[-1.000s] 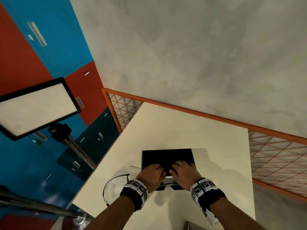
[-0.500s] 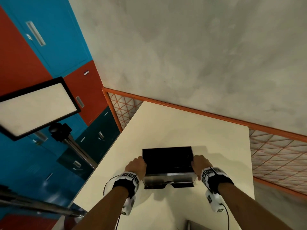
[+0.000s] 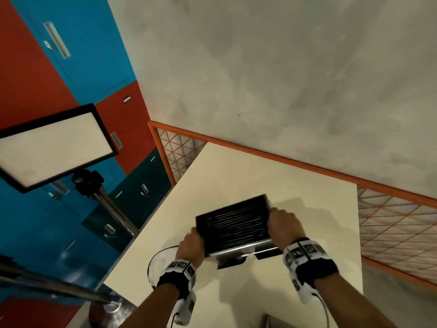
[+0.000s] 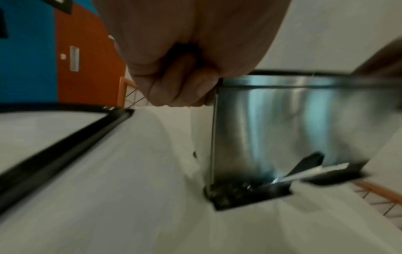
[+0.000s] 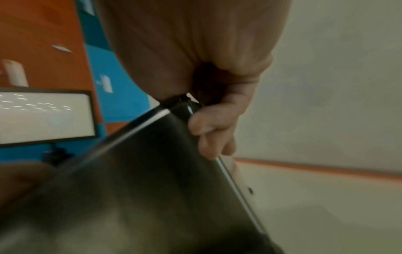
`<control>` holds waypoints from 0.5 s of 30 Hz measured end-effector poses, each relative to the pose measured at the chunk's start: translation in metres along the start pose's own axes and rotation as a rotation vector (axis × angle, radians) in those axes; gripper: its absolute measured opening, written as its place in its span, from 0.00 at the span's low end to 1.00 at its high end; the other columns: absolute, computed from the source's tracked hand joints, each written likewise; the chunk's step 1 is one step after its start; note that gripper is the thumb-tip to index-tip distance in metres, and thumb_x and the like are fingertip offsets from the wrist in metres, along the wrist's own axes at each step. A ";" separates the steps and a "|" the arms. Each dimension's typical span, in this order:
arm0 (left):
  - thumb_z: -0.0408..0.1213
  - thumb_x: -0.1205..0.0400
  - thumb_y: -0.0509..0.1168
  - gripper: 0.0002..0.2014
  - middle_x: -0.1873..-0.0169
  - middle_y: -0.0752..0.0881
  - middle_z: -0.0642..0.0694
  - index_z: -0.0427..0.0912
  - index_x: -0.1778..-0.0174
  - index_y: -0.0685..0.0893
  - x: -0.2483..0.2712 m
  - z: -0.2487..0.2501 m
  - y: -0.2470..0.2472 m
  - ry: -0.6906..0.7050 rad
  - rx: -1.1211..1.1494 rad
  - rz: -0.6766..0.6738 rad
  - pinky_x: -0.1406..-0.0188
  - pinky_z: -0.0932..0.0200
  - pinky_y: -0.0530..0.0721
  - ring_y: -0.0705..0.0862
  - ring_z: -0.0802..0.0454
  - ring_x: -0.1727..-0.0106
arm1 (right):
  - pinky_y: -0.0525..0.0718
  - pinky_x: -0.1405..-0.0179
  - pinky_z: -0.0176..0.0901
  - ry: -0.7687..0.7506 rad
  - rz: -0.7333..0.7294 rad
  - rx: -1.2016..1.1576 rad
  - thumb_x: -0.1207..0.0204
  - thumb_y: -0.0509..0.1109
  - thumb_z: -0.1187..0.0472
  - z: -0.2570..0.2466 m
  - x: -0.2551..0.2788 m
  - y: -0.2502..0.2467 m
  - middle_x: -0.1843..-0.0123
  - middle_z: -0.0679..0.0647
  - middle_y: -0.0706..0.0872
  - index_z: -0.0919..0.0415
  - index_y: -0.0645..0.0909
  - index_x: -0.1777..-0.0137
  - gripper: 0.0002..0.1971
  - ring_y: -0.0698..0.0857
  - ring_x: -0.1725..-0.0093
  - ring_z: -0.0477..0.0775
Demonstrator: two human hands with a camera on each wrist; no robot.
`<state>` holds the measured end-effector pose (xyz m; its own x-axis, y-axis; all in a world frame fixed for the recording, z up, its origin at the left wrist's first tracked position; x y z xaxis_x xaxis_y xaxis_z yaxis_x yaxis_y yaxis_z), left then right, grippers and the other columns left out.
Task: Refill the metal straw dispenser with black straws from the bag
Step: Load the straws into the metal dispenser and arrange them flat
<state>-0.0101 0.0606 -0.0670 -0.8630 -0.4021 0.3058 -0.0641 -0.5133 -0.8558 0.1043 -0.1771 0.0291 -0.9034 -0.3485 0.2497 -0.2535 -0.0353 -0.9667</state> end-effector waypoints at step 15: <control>0.36 0.10 0.52 0.13 0.38 0.85 0.37 0.37 0.32 0.73 -0.015 0.024 0.004 0.054 -0.251 -0.049 0.44 0.45 0.81 0.85 0.34 0.38 | 0.74 0.66 0.46 0.154 -0.130 -0.271 0.16 0.58 0.59 0.050 -0.027 0.079 0.65 0.52 0.74 0.61 0.72 0.53 0.07 0.80 0.63 0.61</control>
<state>0.0145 0.0467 -0.0654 -0.8809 -0.3368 0.3326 -0.2229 -0.3247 -0.9192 0.1259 -0.2177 -0.0573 -0.8941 -0.2110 0.3951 -0.4337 0.1874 -0.8813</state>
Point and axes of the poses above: each hand's wrist, its own x-axis away from the middle knuckle, its own y-axis out of the palm, z = x × y, the point moved 4 cm from there along -x, towards the middle knuckle
